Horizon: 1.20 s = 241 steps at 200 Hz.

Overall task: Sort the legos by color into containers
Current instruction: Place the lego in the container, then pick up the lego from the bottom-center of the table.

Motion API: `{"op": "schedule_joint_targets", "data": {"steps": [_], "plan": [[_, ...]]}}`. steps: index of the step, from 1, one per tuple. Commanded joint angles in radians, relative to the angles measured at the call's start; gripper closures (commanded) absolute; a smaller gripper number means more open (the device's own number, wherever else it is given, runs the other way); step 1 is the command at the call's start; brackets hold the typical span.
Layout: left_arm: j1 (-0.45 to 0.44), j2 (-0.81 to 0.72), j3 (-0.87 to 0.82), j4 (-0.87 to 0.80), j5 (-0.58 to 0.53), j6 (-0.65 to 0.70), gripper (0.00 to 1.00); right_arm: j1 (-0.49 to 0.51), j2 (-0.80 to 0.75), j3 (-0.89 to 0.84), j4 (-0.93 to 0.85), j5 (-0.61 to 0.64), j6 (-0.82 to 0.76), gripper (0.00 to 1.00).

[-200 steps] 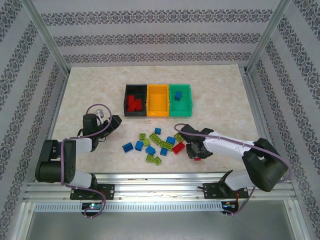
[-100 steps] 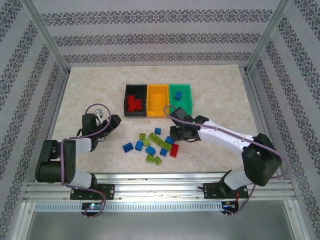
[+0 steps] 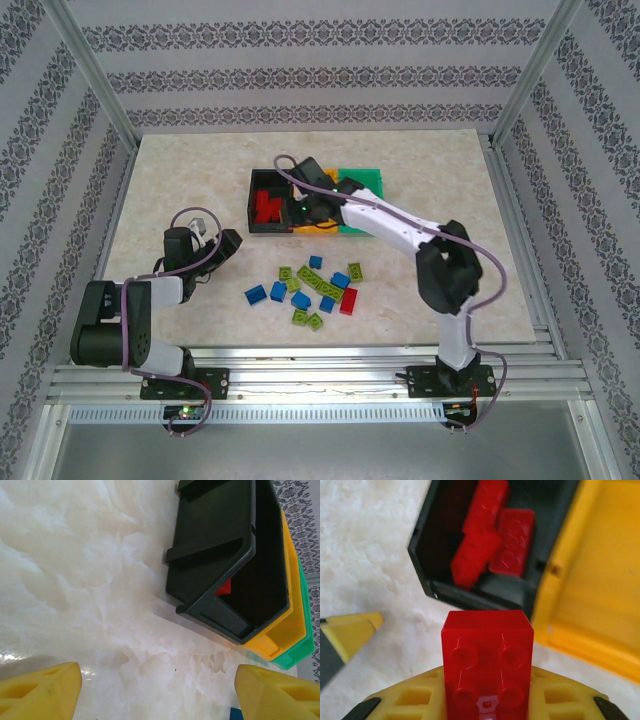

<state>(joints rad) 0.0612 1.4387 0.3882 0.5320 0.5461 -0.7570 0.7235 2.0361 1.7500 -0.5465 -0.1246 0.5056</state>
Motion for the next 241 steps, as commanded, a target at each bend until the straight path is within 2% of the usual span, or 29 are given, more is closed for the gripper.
{"op": "schedule_joint_targets", "data": {"steps": [1, 29, 56, 78, 97, 123, 157, 186, 207, 241], "plan": [[0.017, -0.024, 0.0, 0.018, 0.005, 0.006, 0.19, -0.016, 0.117, 0.191, -0.071, -0.018, -0.069, 0.74], [0.019, -0.014, 0.004, 0.008, -0.003, 0.014, 0.19, -0.071, 0.284, 0.407, -0.106, -0.064, -0.058, 0.74], [0.019, -0.002, 0.001, 0.039, 0.027, -0.005, 0.19, -0.092, 0.355, 0.509, -0.09, -0.106, -0.024, 0.71], [0.019, -0.008, 0.0, 0.037, 0.021, -0.005, 0.18, -0.085, 0.396, 0.601, -0.131, -0.11, -0.044, 0.59], [0.019, 0.0, 0.001, 0.036, 0.025, -0.004, 0.18, -0.077, 0.371, 0.591, -0.141, -0.077, -0.098, 0.48], [0.019, 0.003, -0.001, 0.049, 0.034, -0.016, 0.18, -0.052, 0.226, 0.401, -0.076, 0.029, -0.159, 0.37], [0.019, 0.005, -0.002, 0.052, 0.033, -0.018, 0.18, -0.03, 0.087, 0.172, -0.021, 0.027, -0.177, 0.38], [0.019, 0.007, 0.002, 0.048, 0.036, -0.017, 0.18, 0.006, -0.108, -0.22, 0.196, 0.019, -0.137, 0.38], [0.019, 0.005, 0.001, 0.048, 0.039, -0.018, 0.18, 0.022, -0.235, -0.432, 0.31, 0.023, -0.093, 0.39], [0.019, 0.006, 0.0, 0.054, 0.04, -0.019, 0.18, 0.041, -0.398, -0.652, 0.289, 0.086, -0.066, 0.39]]}}
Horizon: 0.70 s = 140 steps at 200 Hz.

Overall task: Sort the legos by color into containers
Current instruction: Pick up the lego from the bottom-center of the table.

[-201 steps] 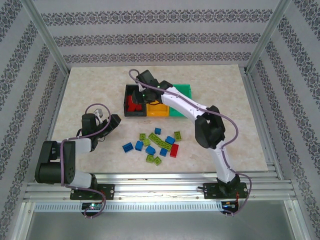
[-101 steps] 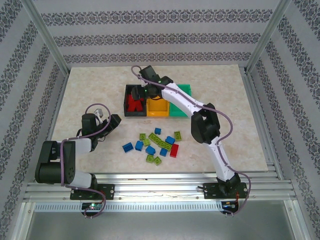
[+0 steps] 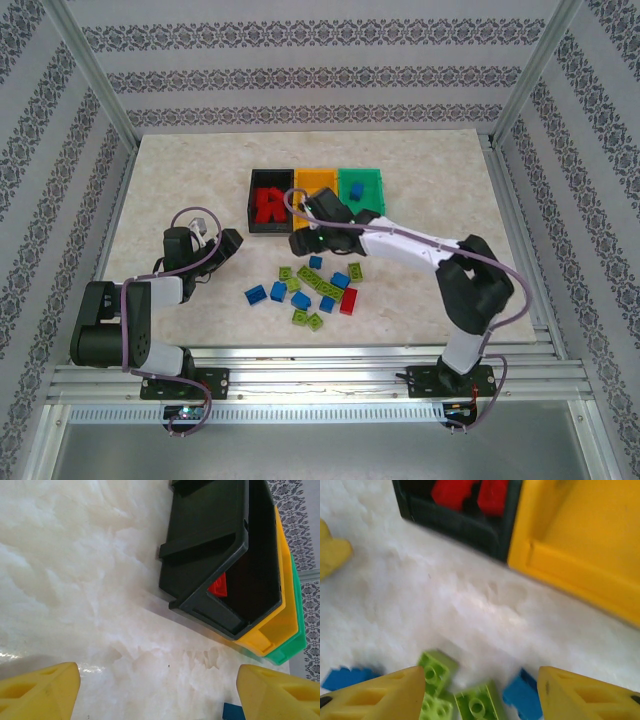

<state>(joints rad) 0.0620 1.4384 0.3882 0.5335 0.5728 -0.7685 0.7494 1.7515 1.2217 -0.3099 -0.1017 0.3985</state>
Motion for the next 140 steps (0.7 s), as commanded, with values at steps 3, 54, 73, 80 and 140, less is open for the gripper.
{"op": "schedule_joint_targets", "data": {"steps": [3, 54, 73, 80, 140], "plan": [[0.018, 0.006, 0.0, 0.051, 0.014, -0.007, 0.18, 0.016, -0.13, -0.145, 0.052, 0.068, 0.045, 0.39], [0.019, 0.004, -0.004, 0.053, 0.011, -0.008, 0.18, 0.028, -0.348, -0.418, 0.011, 0.101, 0.125, 0.4], [0.02, 0.015, -0.004, 0.061, 0.011, -0.011, 0.18, 0.042, -0.404, -0.478, -0.017, 0.108, 0.149, 0.4], [0.019, 0.022, -0.002, 0.061, 0.014, -0.01, 0.18, 0.049, -0.419, -0.494, -0.025, 0.116, 0.157, 0.41], [0.019, 0.051, -0.005, 0.095, 0.021, -0.017, 0.19, 0.093, -0.429, -0.569, -0.061, 0.155, 0.205, 0.44]]}}
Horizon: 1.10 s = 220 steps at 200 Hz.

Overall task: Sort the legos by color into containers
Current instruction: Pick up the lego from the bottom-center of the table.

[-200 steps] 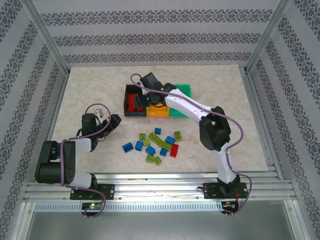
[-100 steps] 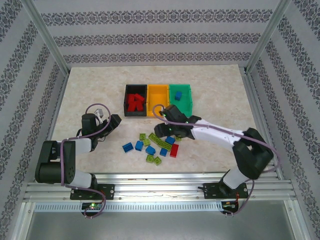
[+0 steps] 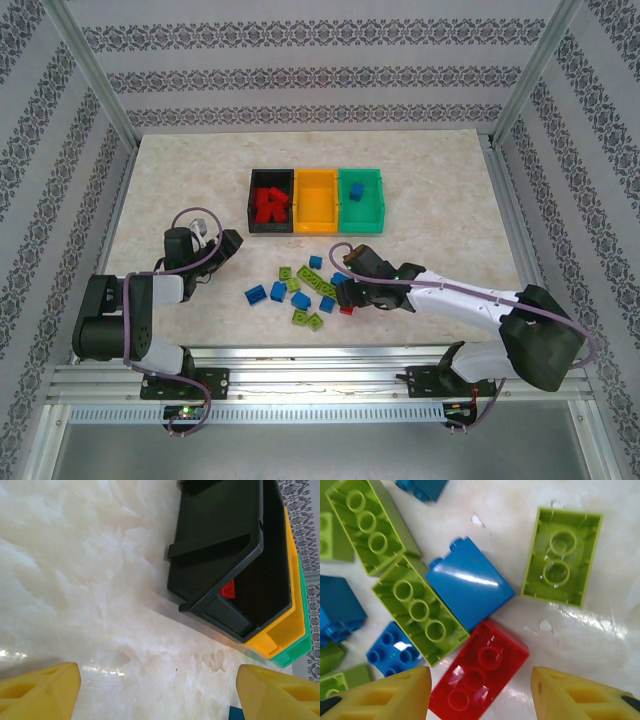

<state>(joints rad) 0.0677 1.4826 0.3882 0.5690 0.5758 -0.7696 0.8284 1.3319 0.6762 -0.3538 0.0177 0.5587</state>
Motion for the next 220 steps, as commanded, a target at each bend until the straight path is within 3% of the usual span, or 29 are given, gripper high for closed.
{"op": "schedule_joint_targets", "data": {"steps": [1, 138, 172, 201, 220], "plan": [[0.013, 0.008, -0.005, 0.06, 0.019, -0.017, 0.19, 0.015, -0.009, -0.024, -0.015, 0.036, 0.046, 0.44], [0.014, -0.01, -0.004, 0.047, 0.025, -0.017, 0.18, 0.073, 0.166, 0.044, 0.023, 0.056, 0.062, 0.44], [0.014, -0.009, -0.005, 0.05, 0.027, -0.018, 0.18, 0.091, 0.186, 0.056, 0.031, 0.059, 0.061, 0.53], [0.014, -0.015, -0.005, 0.048, 0.024, -0.016, 0.18, 0.092, 0.168, 0.063, 0.016, 0.064, 0.05, 0.68], [0.014, -0.02, -0.005, 0.042, 0.022, -0.016, 0.18, 0.092, 0.13, 0.063, 0.008, 0.086, 0.036, 0.73]]}}
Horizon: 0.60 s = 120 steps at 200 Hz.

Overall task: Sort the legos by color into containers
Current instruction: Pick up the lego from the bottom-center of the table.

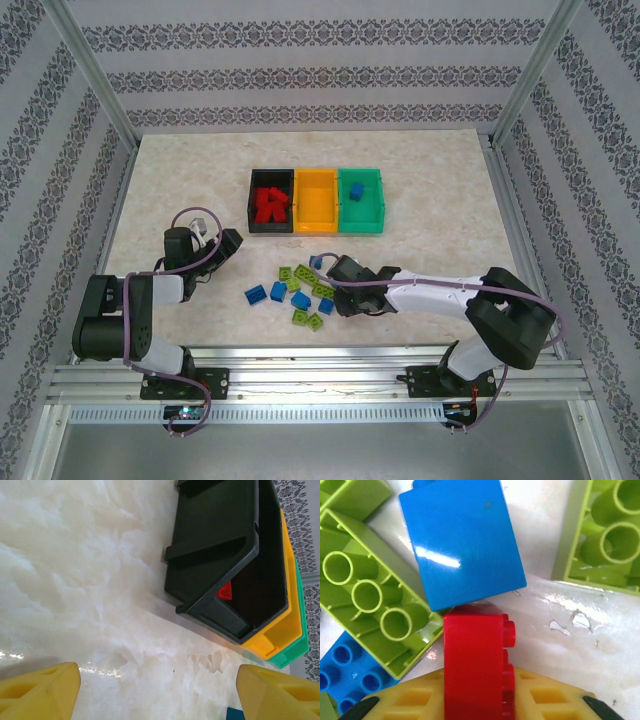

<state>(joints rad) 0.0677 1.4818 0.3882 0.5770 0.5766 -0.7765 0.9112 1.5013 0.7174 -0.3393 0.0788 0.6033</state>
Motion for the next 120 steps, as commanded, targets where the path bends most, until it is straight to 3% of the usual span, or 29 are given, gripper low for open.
{"op": "schedule_joint_targets", "data": {"steps": [1, 32, 59, 108, 120], "plan": [[0.015, -0.019, -0.005, 0.035, 0.021, -0.009, 0.18, 0.009, -0.043, 0.022, -0.008, 0.026, -0.009, 0.73], [0.014, -0.011, -0.005, 0.04, 0.027, -0.012, 0.18, 0.01, -0.162, -0.004, 0.056, 0.053, -0.009, 0.76], [0.014, -0.007, -0.005, 0.046, 0.029, -0.017, 0.18, 0.011, -0.169, 0.052, 0.11, 0.054, -0.039, 0.76], [0.015, 0.007, -0.004, 0.048, 0.03, -0.017, 0.18, 0.003, 0.08, 0.374, 0.116, 0.009, -0.151, 0.74], [0.014, 0.009, -0.002, 0.052, 0.031, -0.018, 0.18, -0.027, 0.169, 0.481, 0.095, -0.086, -0.146, 0.72]]}}
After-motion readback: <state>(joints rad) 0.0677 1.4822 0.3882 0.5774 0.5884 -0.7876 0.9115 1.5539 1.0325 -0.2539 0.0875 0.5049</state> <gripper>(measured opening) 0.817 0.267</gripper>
